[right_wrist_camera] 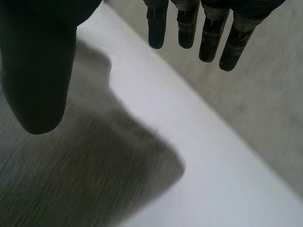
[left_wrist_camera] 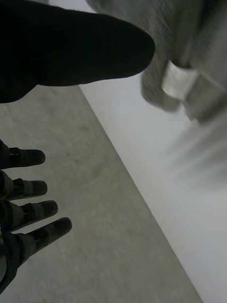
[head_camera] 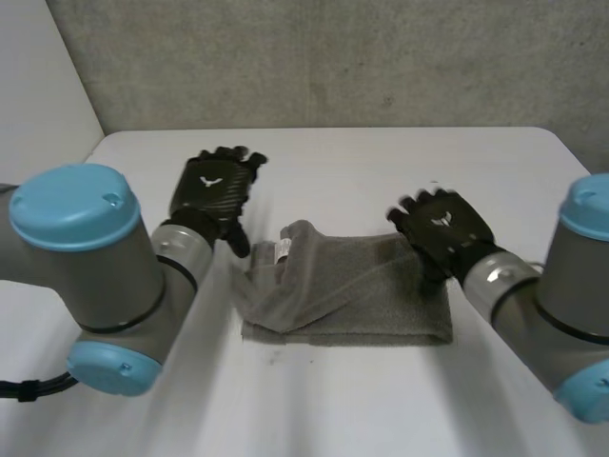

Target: Fold the towel.

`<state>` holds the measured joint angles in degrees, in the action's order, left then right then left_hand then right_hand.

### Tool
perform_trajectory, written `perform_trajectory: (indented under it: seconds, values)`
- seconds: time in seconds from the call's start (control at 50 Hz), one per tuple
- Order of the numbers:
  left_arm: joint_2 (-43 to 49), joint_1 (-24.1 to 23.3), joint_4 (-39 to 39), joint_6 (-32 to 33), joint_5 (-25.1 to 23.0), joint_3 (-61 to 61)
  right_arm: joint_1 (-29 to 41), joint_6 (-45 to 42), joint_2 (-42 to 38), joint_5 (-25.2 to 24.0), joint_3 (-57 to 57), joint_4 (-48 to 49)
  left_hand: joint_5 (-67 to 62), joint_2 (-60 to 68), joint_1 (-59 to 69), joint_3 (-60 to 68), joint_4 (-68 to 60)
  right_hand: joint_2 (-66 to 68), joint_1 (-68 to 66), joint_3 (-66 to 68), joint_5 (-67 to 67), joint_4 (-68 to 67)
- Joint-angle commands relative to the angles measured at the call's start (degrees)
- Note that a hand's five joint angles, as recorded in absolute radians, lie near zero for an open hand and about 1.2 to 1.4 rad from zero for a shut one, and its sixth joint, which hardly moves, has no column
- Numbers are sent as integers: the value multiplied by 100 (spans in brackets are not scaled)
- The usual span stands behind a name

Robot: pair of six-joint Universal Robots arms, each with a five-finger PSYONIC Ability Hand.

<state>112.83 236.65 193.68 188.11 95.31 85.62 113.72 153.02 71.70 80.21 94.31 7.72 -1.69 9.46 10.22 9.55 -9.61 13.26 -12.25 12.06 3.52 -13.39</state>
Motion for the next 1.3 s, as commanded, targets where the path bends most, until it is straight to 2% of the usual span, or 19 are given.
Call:
perform_trajectory:
  seconds: [0.02, 0.12, 0.28, 0.32, 0.4, 0.46, 0.52, 0.66, 0.76, 0.84, 0.94, 0.98, 1.08, 1.16, 1.2, 1.24, 1.26, 1.28, 1.3]
  values:
    - [632, -584, 3, -249, -118, -299, -517, -9, -7, -470, 869, -254, 131, 92, 16, 83, -77, -326, 225, -206, -352, 339]
    - [1303, -673, -50, -223, -74, -854, -535, -26, -51, -532, 1108, -16, 114, 109, 33, 100, -94, 456, -557, 576, 430, -444]
    - [2094, -602, -190, -135, 67, -1478, -535, -35, -429, -427, 1239, 441, 30, 193, 117, 184, -178, 2996, -3097, 3116, 2970, -2984]
    - [2138, -576, -226, -108, 119, -1478, -597, -88, -464, -366, 1239, 458, 30, 193, 117, 184, -178, 4802, -4902, 4922, 4776, -4789]
    - [2138, -532, -287, -29, 522, -1390, -676, -228, -438, -322, 1239, 502, 30, 193, 117, 184, -178, 6665, -6766, 6785, 6640, -6653]
    - [2085, -549, -287, 15, 1013, -1268, -711, -412, -377, -243, 1231, 607, 30, 193, 117, 184, -178, 6674, -6775, 6794, 6648, -6661]
    - [1945, -593, -313, 67, 1340, -1118, -676, -667, -350, -120, 1143, 661, 63, 160, 84, 151, -145, 6674, -6775, 6794, 6648, -6661]
    - [1478, -690, -322, 32, 1341, -511, -544, -1310, -192, 109, 668, 634, 131, 93, 17, 83, -77, 6674, -6775, 6794, 6648, -6661]
    - [1032, -971, -349, 15, 1429, -222, 595, -1818, -271, 109, -217, 634, 147, 76, 0, 67, -61, 6674, -6775, 6794, 6648, -6661]
    - [680, -945, -349, 32, 1446, -29, 1047, -2022, -412, 92, -641, 617, 147, 76, 0, 67, -61, 6674, -6775, 6794, 6648, -6661]
    - [90, -488, -340, 41, 1464, 350, 1600, -2171, -772, -93, -1019, 643, 147, 76, 0, 67, -61, 6674, -6775, 6794, 6648, -6661]
    - [-112, -277, -340, 59, 1473, 491, 2029, -2215, -1113, -407, -1124, 652, 147, 76, 0, 67, -61, 6674, -6775, 6794, 6648, -6661]
    - [-551, 390, -305, 32, 1411, 877, 2347, -2372, -1684, -848, -1134, 608, 164, 59, -17, 50, -44, 6674, -6775, 6794, 6648, -6661]
    - [-657, 532, -296, 15, 1394, 939, 2365, -2496, -1967, -875, -1142, 599, 164, 59, -17, 50, -44, 6674, -6775, 6794, 6648, -6661]
    - [-675, 567, -287, 15, 1376, 957, 2365, -2540, -2011, -814, -1160, 599, 164, 59, -17, 50, -44, 6158, -6259, 6278, 6133, -6146]
    - [-675, 576, -270, 15, 1315, 931, 2330, -2453, -1924, -534, -1204, 599, 164, 59, -17, 50, -44, 934, -1035, 1054, 908, -922]
    - [-675, 576, -270, 15, 1315, 930, 2330, -2452, -1923, -532, -1204, 599, 164, 59, -17, 50, -44, 910, -1011, 1030, 885, -898]
    - [-675, 558, -261, 15, 1236, 896, 2312, -2348, -1784, -289, -1204, 590, 164, 59, -17, 50, -44, -256, 155, -136, -281, 268]
    - [-666, 541, -252, 15, 1131, 852, 2295, -2181, -1574, -25, -1169, 582, 164, 59, -17, 50, -44, -326, 225, -206, -352, 339]
